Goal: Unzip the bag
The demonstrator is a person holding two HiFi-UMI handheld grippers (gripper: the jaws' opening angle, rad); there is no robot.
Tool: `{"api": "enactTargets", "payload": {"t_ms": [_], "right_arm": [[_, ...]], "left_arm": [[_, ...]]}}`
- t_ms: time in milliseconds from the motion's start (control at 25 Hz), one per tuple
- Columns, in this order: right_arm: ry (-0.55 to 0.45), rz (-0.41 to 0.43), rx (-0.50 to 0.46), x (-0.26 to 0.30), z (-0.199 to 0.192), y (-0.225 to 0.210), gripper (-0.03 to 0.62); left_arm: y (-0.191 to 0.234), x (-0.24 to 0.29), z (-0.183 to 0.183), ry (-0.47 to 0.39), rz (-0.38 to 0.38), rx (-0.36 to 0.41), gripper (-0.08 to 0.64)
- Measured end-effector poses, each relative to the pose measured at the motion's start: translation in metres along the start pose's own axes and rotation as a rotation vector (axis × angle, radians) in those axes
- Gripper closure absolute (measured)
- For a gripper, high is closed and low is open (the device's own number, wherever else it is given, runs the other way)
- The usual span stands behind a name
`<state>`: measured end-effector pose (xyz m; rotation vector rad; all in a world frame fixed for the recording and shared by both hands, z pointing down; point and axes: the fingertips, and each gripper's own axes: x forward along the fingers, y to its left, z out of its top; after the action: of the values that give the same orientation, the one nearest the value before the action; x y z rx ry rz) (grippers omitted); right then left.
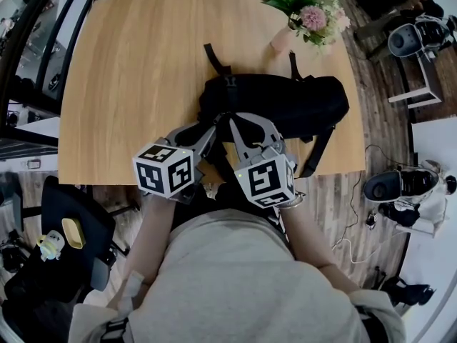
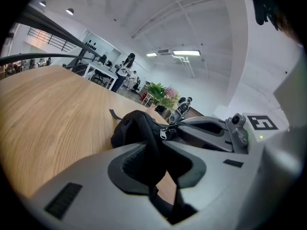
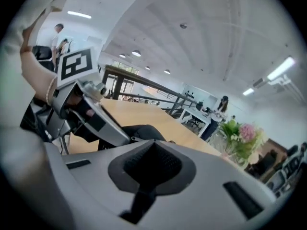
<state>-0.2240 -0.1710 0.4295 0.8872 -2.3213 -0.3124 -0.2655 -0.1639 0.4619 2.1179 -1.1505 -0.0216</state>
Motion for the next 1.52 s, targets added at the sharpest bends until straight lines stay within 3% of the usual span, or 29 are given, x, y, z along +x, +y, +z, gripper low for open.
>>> {"api": "enactTargets", "payload": {"t_ms": [240,600,1200,1520], "right_arm": [[-0.047,-0.005,0.254,-0.011,-0.004,-0.021,0.581],[-0.07,0.026,0.43,-0.025,-0.026,-0.051,0.583],[-0.1,0.011,0.546,-0.051,-0.078,-0.116,0.581],[-0.116,0.007,0.56,-0.064,-0.097,-0.141,0.581]], "left_arm": [[-0.001,0.002,0.005,-0.02,0.024,0.007,0.469],[0.003,-0.001,0.008,-0.063,0.118,-0.016,0.473],[0.004,-0.006,0.004,-0.131,0.287,-0.042,0.477],[0.003,-0.007,0.001,-0.17,0.372,-0.057,0.477]]}}
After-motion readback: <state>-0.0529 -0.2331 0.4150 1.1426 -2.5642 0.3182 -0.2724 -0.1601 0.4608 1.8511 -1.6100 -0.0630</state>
